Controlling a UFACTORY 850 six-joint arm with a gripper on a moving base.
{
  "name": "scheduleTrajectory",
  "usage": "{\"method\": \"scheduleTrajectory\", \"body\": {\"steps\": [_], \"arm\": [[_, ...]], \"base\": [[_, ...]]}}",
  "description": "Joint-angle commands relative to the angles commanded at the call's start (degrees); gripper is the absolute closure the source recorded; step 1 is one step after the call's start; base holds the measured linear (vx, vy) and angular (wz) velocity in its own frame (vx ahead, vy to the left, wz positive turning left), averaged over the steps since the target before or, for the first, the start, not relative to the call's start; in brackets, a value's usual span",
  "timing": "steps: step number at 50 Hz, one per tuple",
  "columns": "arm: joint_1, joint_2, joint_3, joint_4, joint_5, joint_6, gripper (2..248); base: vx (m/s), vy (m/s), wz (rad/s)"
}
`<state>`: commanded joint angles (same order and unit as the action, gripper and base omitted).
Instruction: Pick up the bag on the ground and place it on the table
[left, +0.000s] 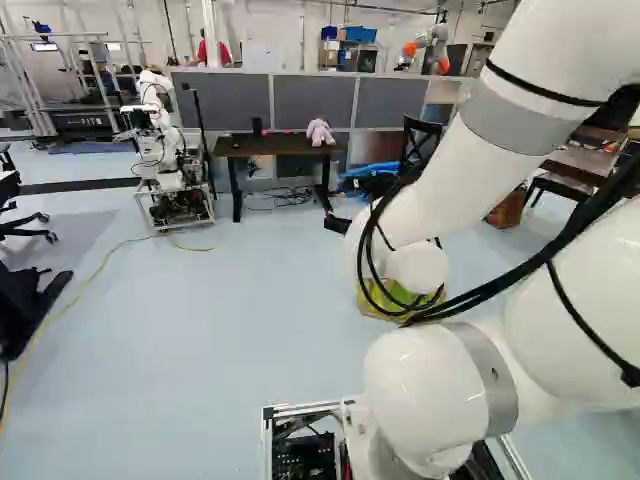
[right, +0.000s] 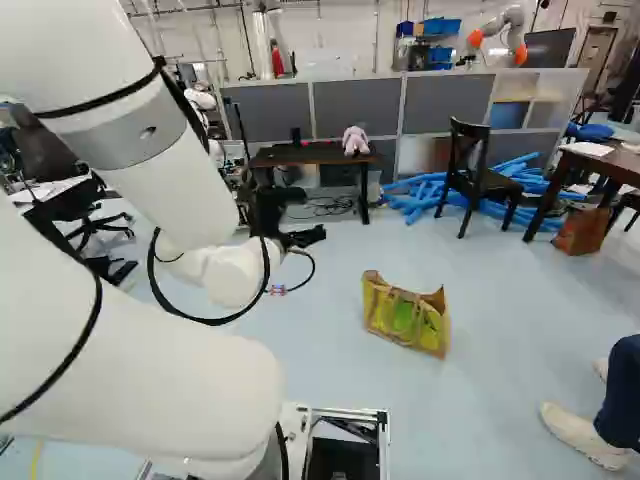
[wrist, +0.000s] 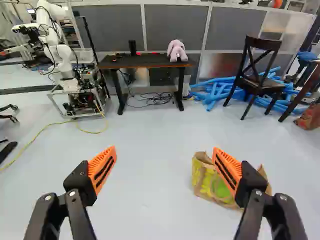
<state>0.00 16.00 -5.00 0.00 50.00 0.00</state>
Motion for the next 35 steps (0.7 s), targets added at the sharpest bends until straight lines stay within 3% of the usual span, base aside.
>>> {"method": "scheduleTrajectory", "body": {"steps": [35], "arm": [[0.0, 0.0, 0.0, 0.0, 0.0, 0.0, 3]], "base": [[0.000, 0.000, 0.000]]}}
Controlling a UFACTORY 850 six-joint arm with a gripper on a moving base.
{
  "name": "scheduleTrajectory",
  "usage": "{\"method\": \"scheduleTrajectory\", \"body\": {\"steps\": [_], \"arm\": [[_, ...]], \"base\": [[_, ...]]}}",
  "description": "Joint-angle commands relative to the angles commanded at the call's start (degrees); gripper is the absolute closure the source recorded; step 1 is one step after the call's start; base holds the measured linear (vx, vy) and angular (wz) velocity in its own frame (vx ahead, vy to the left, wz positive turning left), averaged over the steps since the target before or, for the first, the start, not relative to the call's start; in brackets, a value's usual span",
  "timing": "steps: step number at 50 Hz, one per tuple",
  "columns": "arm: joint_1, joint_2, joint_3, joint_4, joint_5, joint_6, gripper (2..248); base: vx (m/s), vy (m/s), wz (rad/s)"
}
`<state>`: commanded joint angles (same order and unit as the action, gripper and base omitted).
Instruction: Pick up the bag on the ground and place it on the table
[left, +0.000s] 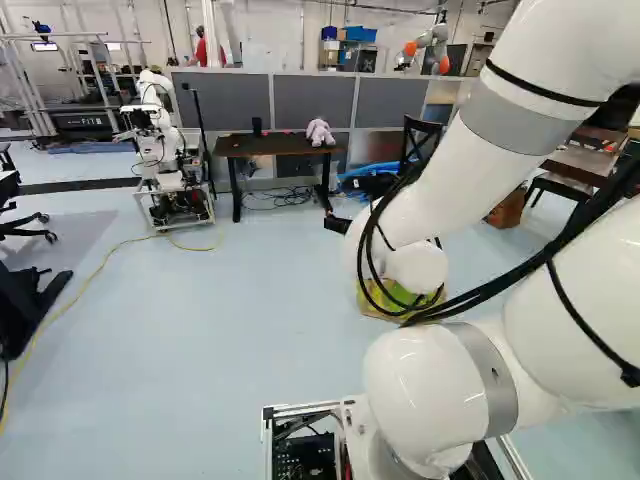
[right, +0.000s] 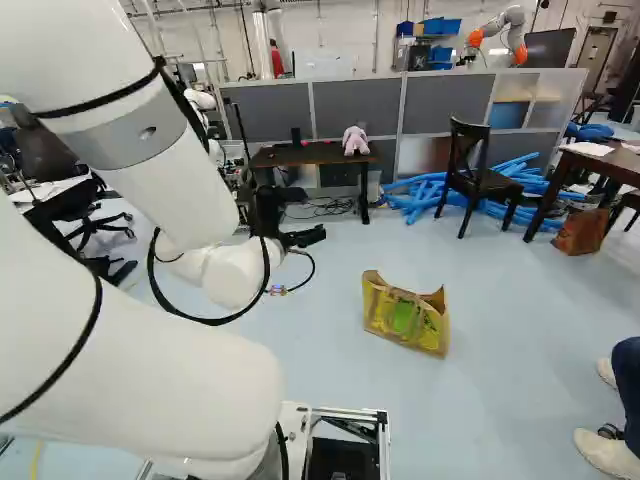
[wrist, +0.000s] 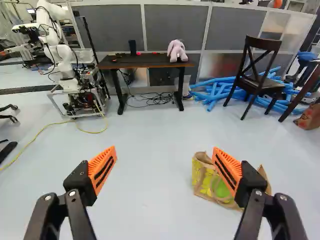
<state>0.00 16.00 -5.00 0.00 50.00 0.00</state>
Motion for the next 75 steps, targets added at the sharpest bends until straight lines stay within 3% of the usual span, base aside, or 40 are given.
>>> {"method": "scheduleTrajectory", "body": {"steps": [48, 75], "arm": [[0.0, 0.0, 0.0, 0.0, 0.0, 0.0, 3], [0.0, 0.0, 0.0, 0.0, 0.0, 0.0, 3]], "base": [[0.003, 0.001, 0.007], [0.041, -0.050, 0.005]]}}
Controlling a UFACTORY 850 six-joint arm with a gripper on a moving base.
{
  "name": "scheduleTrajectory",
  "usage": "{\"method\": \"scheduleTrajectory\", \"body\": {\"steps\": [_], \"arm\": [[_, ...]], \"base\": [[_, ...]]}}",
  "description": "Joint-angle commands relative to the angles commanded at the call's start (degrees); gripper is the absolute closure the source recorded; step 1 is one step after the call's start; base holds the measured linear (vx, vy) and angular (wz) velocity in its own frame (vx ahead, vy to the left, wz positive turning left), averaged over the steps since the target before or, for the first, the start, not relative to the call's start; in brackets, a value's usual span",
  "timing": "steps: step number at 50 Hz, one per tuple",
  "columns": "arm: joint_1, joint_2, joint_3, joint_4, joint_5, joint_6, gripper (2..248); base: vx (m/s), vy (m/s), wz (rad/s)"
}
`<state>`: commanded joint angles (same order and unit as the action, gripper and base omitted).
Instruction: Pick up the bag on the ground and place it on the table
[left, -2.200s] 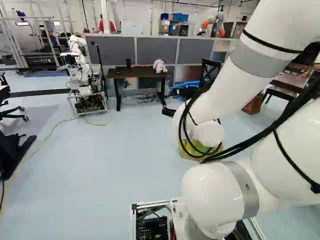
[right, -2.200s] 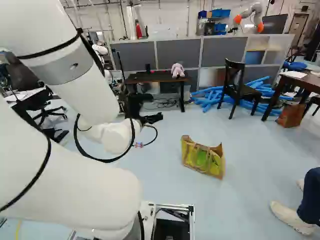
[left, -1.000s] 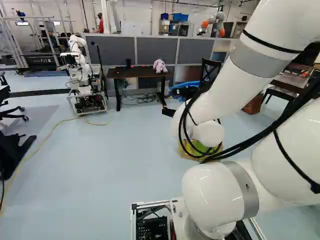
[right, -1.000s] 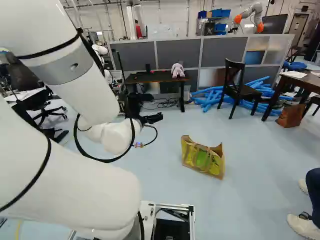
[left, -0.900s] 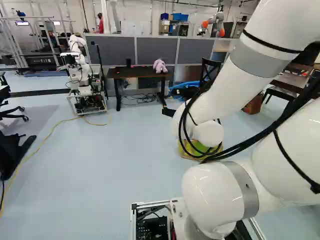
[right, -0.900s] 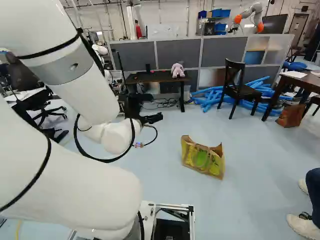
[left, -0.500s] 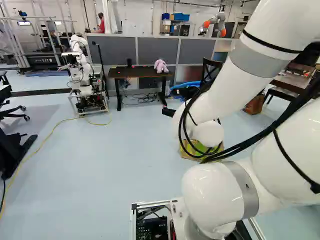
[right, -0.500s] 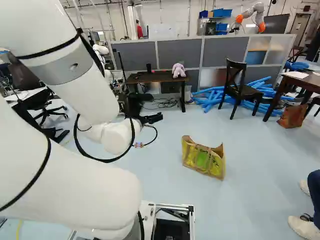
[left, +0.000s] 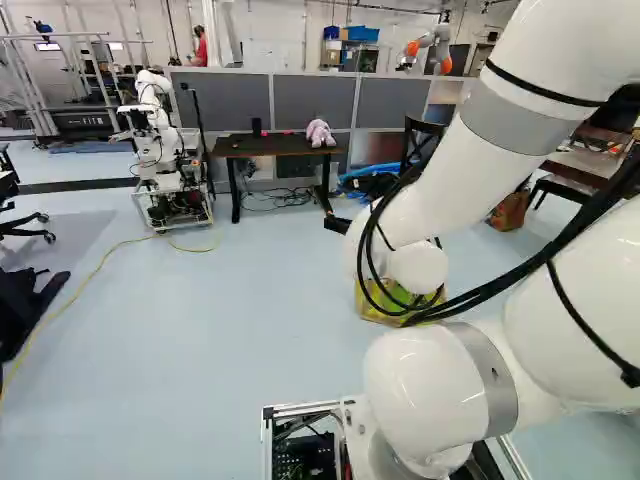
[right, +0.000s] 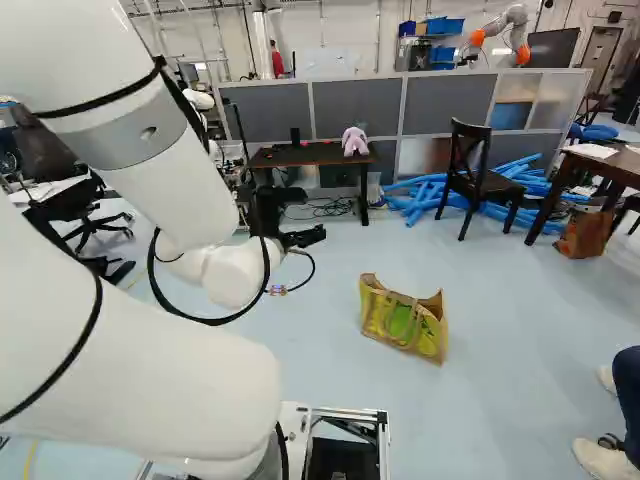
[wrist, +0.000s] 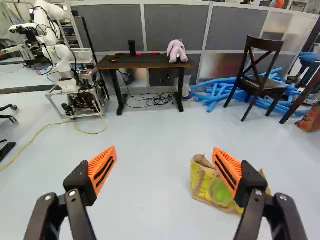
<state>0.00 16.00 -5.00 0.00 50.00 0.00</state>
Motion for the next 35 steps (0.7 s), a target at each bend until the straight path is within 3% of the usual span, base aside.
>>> {"method": "scheduleTrajectory", "body": {"steps": [24, 35], "arm": [[0.0, 0.0, 0.0, 0.0, 0.0, 0.0, 3], [0.0, 0.0, 0.0, 0.0, 0.0, 0.0, 3]], "base": [[0.057, -0.071, 0.002], [0.072, -0.115, -0.143]]}}
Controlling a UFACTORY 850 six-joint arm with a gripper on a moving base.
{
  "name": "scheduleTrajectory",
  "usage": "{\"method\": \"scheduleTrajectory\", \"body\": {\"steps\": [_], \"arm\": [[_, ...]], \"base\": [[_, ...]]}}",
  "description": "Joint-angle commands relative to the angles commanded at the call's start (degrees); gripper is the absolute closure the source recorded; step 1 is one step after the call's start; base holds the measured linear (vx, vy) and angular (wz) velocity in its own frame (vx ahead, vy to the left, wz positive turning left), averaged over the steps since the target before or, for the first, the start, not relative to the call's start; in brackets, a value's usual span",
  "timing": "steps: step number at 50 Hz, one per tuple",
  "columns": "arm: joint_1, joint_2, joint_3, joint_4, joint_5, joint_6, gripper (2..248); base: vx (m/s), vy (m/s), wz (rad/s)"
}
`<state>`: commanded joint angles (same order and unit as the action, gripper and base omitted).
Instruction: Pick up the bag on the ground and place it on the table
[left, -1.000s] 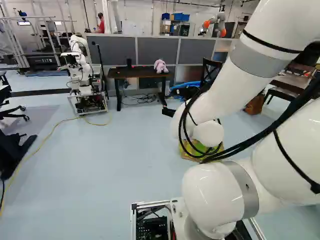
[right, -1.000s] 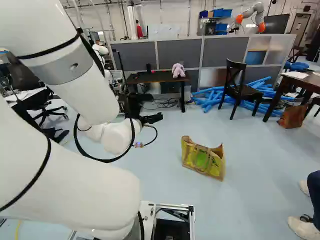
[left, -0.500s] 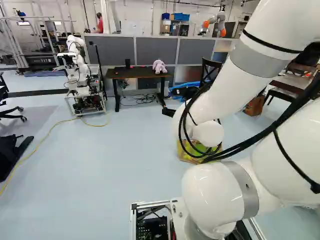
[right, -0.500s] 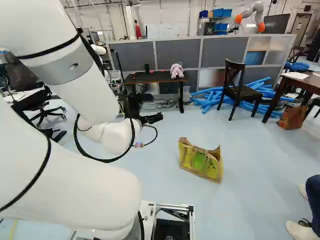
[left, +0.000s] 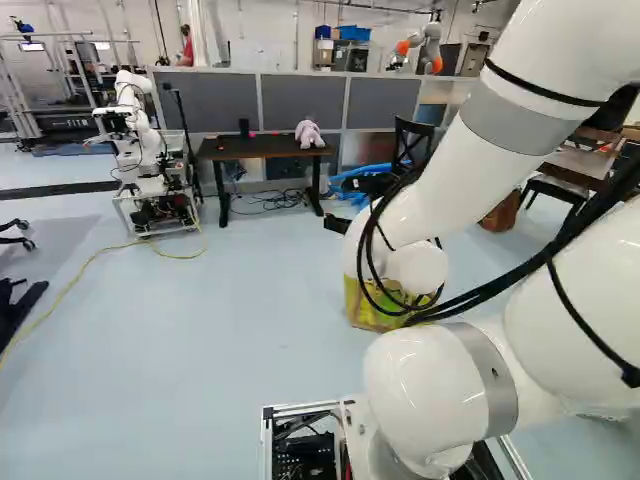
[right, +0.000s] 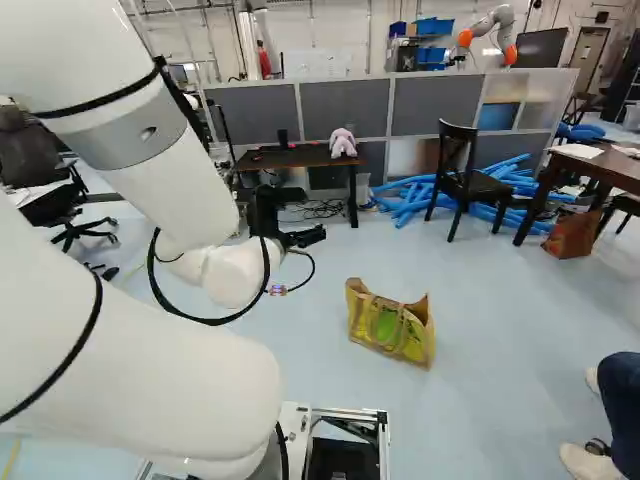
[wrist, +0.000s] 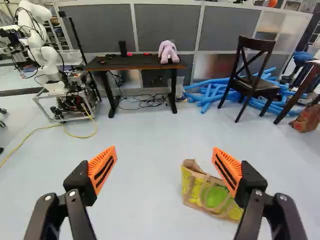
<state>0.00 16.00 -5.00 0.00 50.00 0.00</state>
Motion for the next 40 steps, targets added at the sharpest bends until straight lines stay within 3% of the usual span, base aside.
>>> {"method": "scheduleTrajectory", "body": {"steps": [40], "arm": [[0.0, 0.0, 0.0, 0.0, 0.0, 0.0, 3]], "base": [[0.094, -0.138, -0.179]]}}
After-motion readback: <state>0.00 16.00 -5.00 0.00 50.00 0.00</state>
